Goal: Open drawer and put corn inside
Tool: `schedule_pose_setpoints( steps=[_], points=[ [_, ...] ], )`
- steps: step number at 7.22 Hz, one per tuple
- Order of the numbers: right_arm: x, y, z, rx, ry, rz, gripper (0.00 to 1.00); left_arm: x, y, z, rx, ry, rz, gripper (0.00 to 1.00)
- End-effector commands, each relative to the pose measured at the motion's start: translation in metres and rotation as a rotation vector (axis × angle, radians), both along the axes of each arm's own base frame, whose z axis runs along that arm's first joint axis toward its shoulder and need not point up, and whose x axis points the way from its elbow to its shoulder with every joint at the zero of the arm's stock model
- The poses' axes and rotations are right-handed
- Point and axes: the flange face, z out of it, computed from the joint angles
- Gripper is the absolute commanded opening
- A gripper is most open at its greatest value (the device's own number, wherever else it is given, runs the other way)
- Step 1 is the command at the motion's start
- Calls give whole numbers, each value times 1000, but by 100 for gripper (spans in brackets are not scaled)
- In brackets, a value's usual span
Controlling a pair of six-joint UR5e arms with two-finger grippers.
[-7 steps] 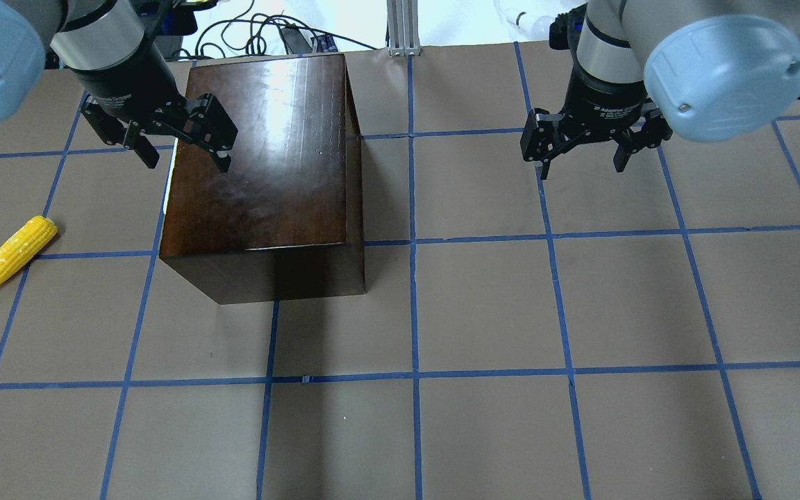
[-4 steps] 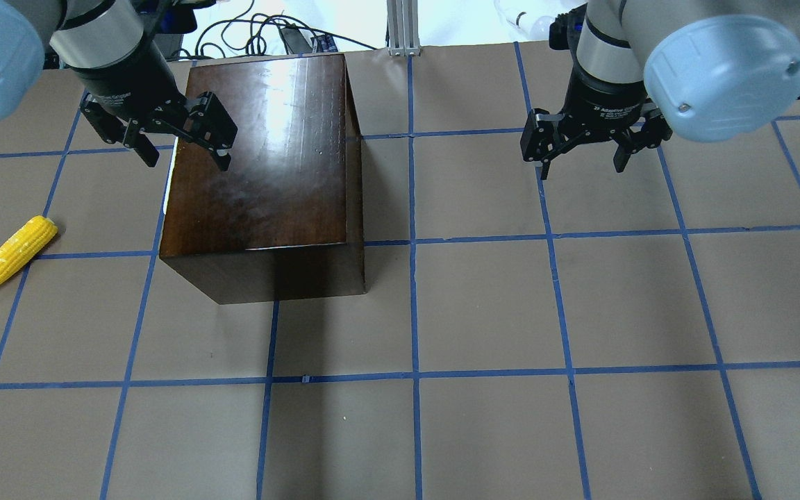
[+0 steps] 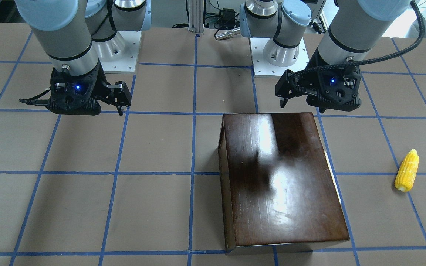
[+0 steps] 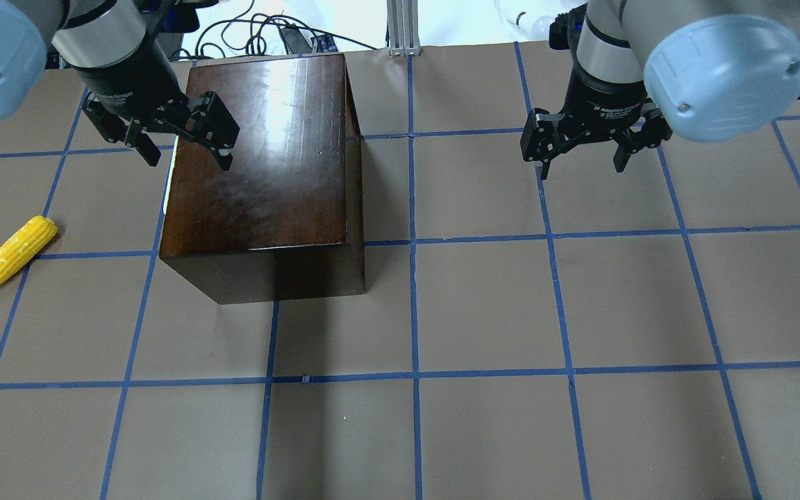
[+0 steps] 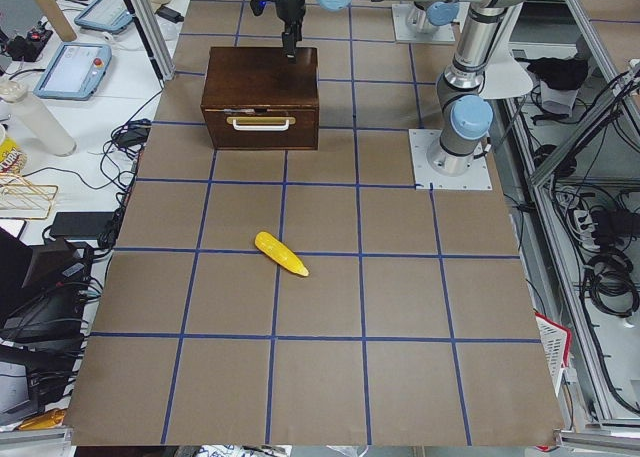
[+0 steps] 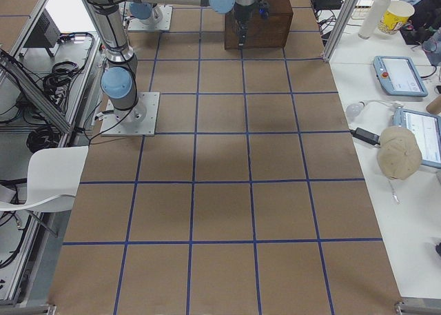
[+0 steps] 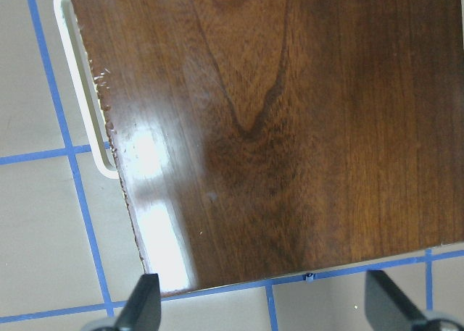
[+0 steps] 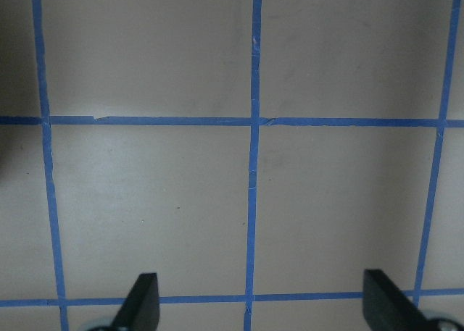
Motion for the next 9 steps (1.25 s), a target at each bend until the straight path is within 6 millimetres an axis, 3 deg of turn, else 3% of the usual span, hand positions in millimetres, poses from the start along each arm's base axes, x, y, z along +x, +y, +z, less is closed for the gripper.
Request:
schedule_pose_setpoints(
  steps=[1, 4, 9],
  points=[
    [0, 0, 0, -1, 0, 0, 100, 0, -1, -1, 0, -1, -1, 100],
    [0, 0, 0, 1, 0, 0, 100, -3, 7, 2, 0, 3, 0, 100],
    [0, 0, 0, 1, 0, 0, 100, 0, 1, -4, 2, -2, 0, 100]
  ],
)
